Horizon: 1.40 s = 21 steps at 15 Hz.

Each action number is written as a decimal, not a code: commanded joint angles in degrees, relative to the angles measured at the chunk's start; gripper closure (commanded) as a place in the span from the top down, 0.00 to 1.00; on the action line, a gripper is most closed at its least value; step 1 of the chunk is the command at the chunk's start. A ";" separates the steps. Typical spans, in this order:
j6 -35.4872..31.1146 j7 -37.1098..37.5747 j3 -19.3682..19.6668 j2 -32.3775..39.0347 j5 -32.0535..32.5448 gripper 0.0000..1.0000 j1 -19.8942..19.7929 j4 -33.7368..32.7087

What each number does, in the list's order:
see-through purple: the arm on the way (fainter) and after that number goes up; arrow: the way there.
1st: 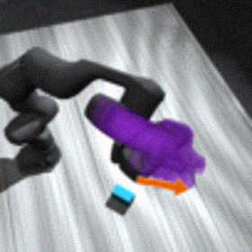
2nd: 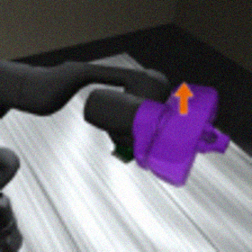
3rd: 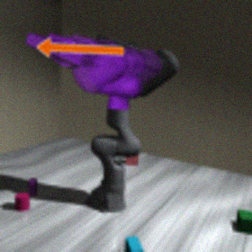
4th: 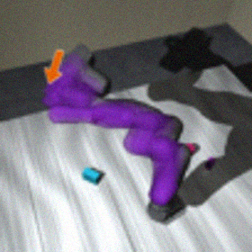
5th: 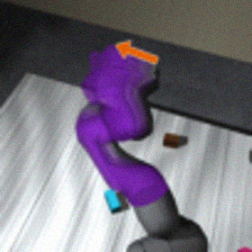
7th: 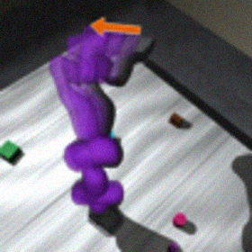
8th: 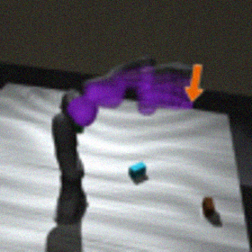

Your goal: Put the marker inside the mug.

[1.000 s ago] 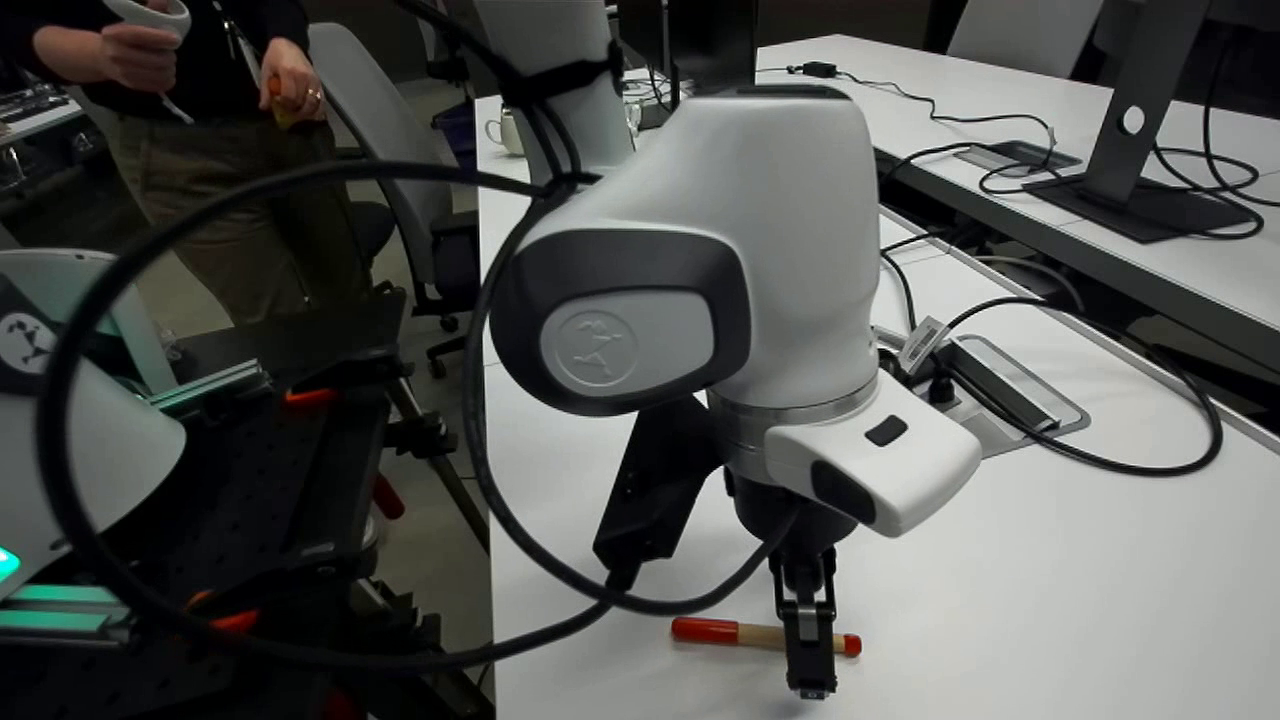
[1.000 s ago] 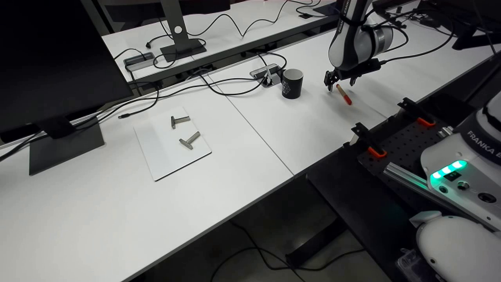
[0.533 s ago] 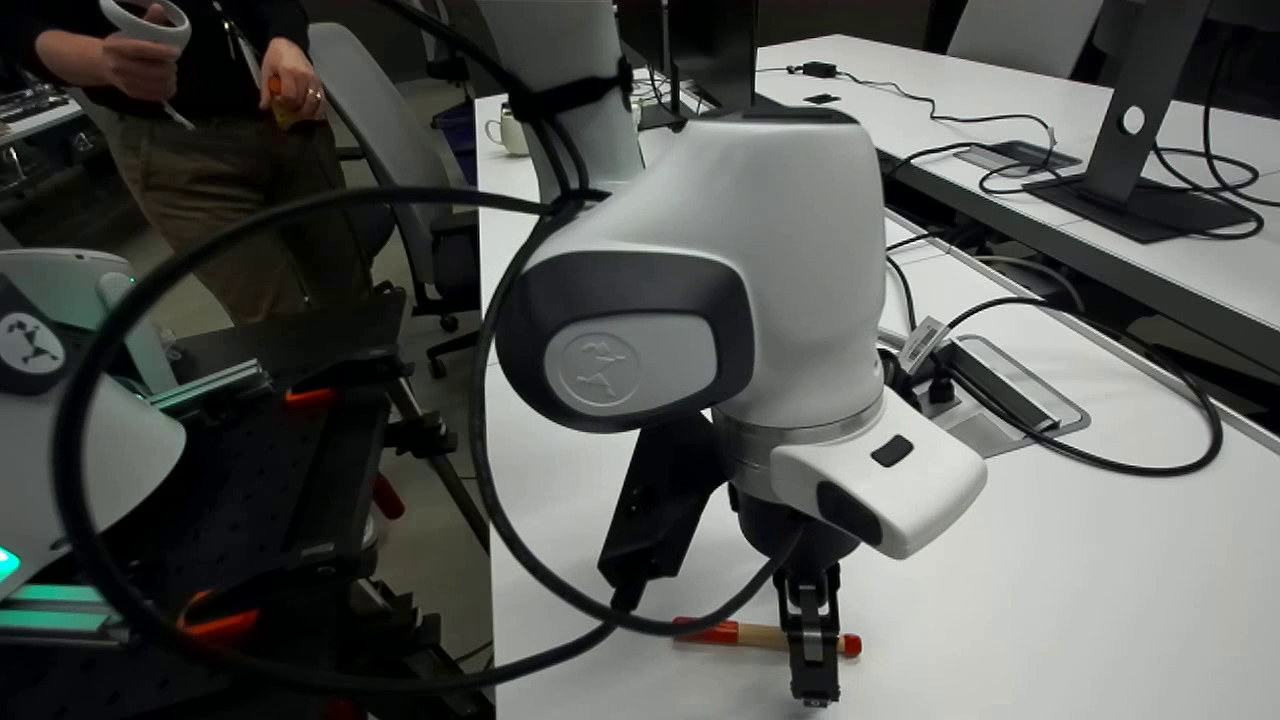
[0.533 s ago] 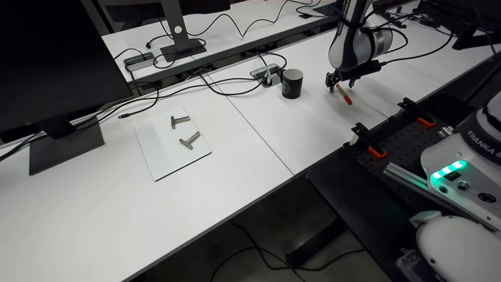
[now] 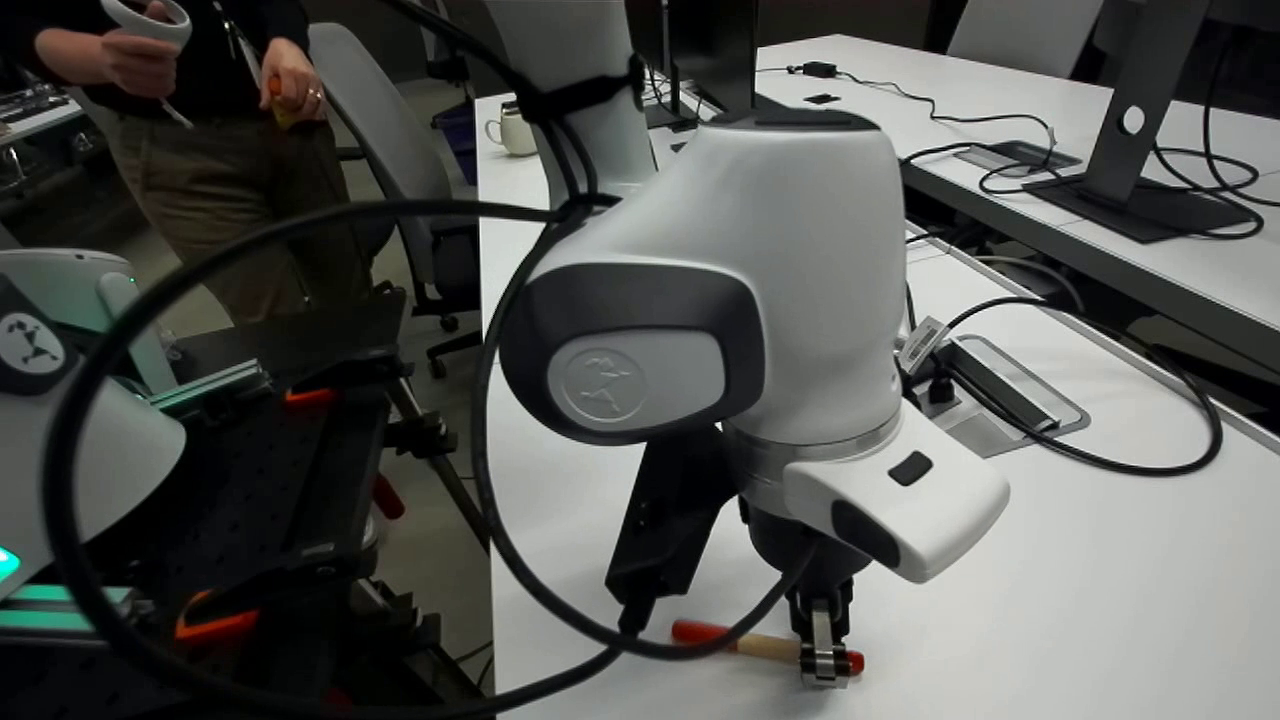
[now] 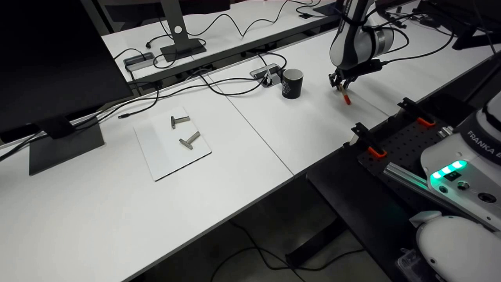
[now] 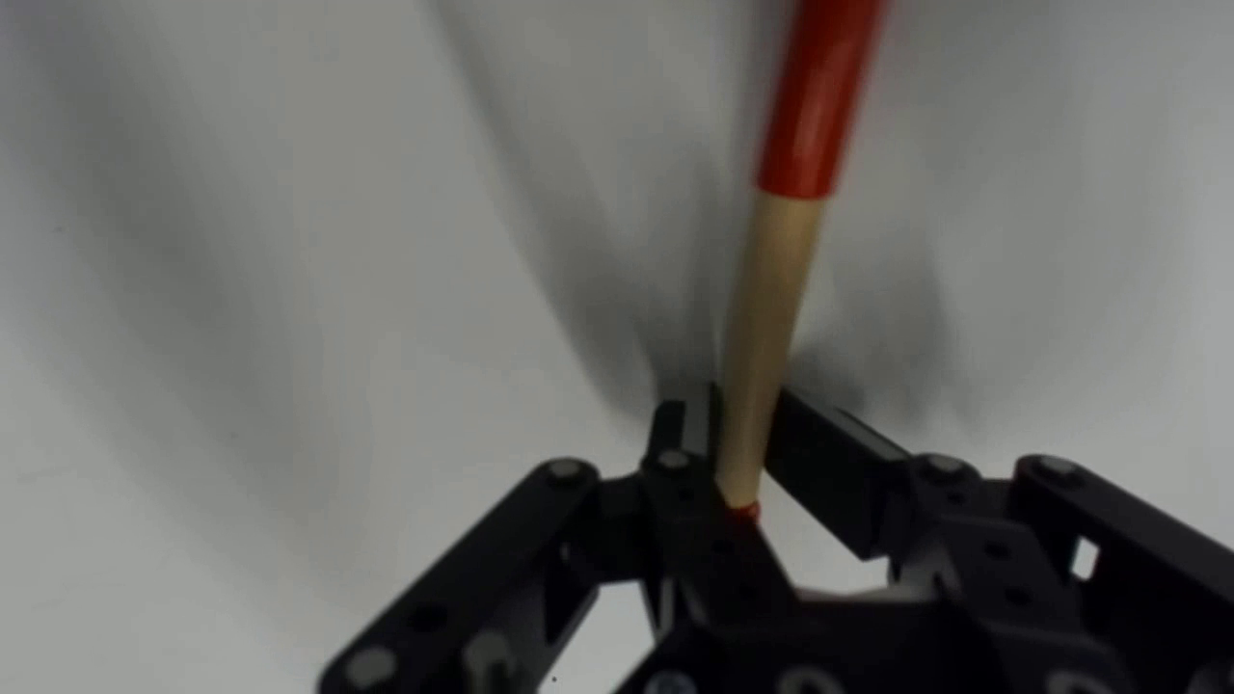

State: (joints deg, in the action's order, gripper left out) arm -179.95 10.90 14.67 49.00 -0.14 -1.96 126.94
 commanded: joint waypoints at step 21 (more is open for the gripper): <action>-10.97 -8.74 -0.69 0.86 0.44 0.06 -2.83 4.96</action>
State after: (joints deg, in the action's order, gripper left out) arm -186.92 5.59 14.50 48.65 -0.30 -3.06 130.01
